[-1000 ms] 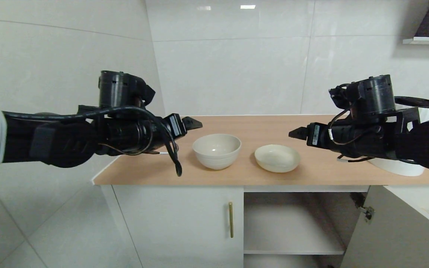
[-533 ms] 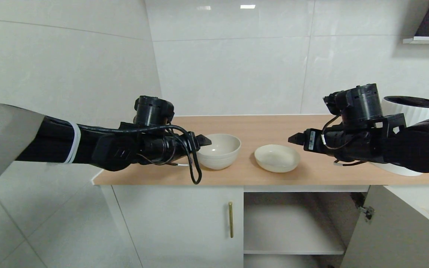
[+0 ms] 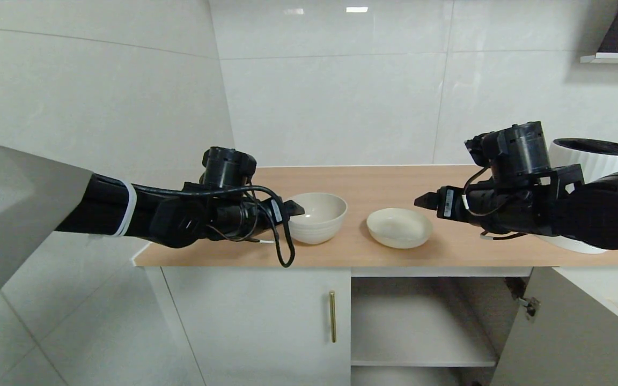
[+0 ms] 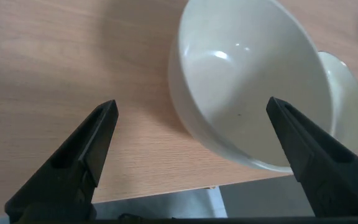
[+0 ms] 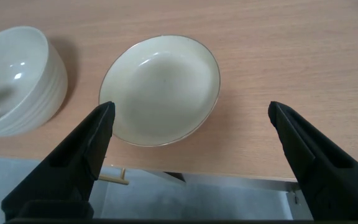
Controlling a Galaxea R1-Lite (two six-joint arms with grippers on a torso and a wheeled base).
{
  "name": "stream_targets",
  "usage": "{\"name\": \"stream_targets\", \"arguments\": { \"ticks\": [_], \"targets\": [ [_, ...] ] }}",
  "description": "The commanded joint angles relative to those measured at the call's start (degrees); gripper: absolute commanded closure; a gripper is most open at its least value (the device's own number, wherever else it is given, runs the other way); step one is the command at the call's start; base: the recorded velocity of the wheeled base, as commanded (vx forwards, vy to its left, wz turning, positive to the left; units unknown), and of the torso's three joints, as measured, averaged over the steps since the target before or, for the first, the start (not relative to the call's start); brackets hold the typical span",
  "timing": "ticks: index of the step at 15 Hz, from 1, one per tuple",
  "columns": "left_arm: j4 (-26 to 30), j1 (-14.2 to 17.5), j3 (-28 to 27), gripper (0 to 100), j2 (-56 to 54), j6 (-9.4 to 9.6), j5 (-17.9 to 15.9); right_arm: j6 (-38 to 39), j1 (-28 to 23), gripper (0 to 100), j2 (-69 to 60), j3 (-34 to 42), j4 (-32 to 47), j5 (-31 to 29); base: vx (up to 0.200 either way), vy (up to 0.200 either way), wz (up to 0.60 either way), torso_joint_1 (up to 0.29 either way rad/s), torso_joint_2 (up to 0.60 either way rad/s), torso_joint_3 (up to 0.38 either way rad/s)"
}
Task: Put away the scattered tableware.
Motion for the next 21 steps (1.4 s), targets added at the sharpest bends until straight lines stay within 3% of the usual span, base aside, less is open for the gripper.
{"name": "stream_targets", "arguments": {
  "ticks": [1,7,11,14,17,21],
  "targets": [
    [-0.04,-0.02,0.00,100,0.25,-0.07,0.01,-0.04,-0.01,0,-0.16,0.02,0.01,0.01,0.000,0.000,0.00,0.000,0.00,0.000],
    [0.05,0.06,0.17,100,-2.30,-0.42,0.19,-0.12,-0.01,0,-0.16,0.02,0.01,0.01,0.000,0.000,0.00,0.000,0.00,0.000],
    [-0.04,0.06,3.25,100,-6.87,-0.33,-0.52,-0.39,-0.01,0,1.69,-0.51,0.36,-0.61,0.000,0.000,0.00,0.000,0.00,0.000],
    [-0.04,0.06,4.92,100,-8.81,-0.07,-1.92,-0.48,-0.01,0,7.40,-4.81,4.40,-6.49,0.000,0.000,0.00,0.000,0.00,0.000],
    [-0.04,0.06,6.15,100,-11.00,0.11,-4.38,-0.39,-0.01,0,11.18,-7.27,6.69,-7.20,0.000,0.000,0.00,0.000,0.00,0.000],
    [-0.13,0.06,6.77,100,-11.62,0.19,-5.09,-0.04,-0.01,0,15.14,-9.03,6.43,-9.66,0.000,0.000,0.00,0.000,0.00,0.000]
  ]
}}
